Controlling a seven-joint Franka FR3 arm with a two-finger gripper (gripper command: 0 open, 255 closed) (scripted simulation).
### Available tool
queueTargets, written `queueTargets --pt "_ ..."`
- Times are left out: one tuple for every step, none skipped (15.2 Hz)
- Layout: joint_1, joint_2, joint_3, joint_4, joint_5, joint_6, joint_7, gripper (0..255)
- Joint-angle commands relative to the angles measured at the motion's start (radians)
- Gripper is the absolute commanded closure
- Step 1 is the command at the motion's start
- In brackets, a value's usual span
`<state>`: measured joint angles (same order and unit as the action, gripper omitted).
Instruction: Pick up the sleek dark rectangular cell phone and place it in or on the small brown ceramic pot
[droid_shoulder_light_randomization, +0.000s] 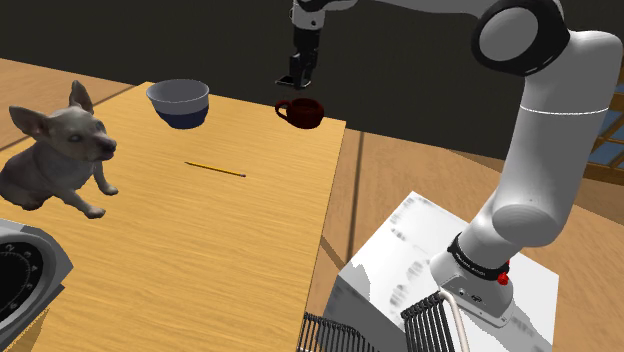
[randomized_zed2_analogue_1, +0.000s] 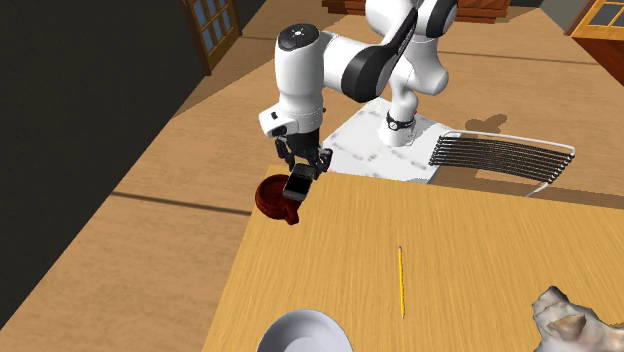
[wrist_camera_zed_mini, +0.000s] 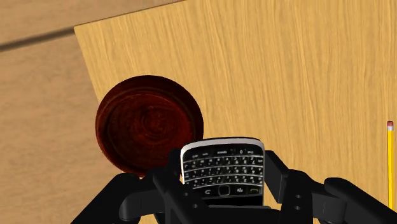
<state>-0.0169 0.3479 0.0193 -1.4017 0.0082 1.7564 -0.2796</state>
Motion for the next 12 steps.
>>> queueTargets --pt "-0.026 0.027 -0.012 0.044 0.004 -0.017 -0.039 255" --pt "-0.040 0.042 -0.018 0.067 0.006 -0.026 -0.059 255" --pt "-0.054 0.057 -0.024 0.092 0.009 -0.036 -0.079 255" --pt "-0.069 0.074 -0.029 0.119 0.011 -0.047 -0.098 255" --pt "-0.076 0.083 -0.032 0.133 0.012 -0.052 -0.108 255" --pt "-0.076 0.081 -0.032 0.117 0.012 -0.038 -0.108 255" --pt "-0.076 0.079 -0.032 0.101 0.012 -0.024 -0.108 255" --pt "-0.075 0.079 -0.032 0.087 0.012 -0.010 -0.108 255" --pt "-0.075 0.078 -0.032 0.072 0.012 0.004 -0.108 255" --pt "-0.075 0.077 -0.032 0.058 0.012 0.018 -0.109 255" --pt "-0.075 0.077 -0.032 0.044 0.012 0.031 -0.109 255" --pt "-0.075 0.077 -0.032 0.031 0.013 0.045 -0.109 255"
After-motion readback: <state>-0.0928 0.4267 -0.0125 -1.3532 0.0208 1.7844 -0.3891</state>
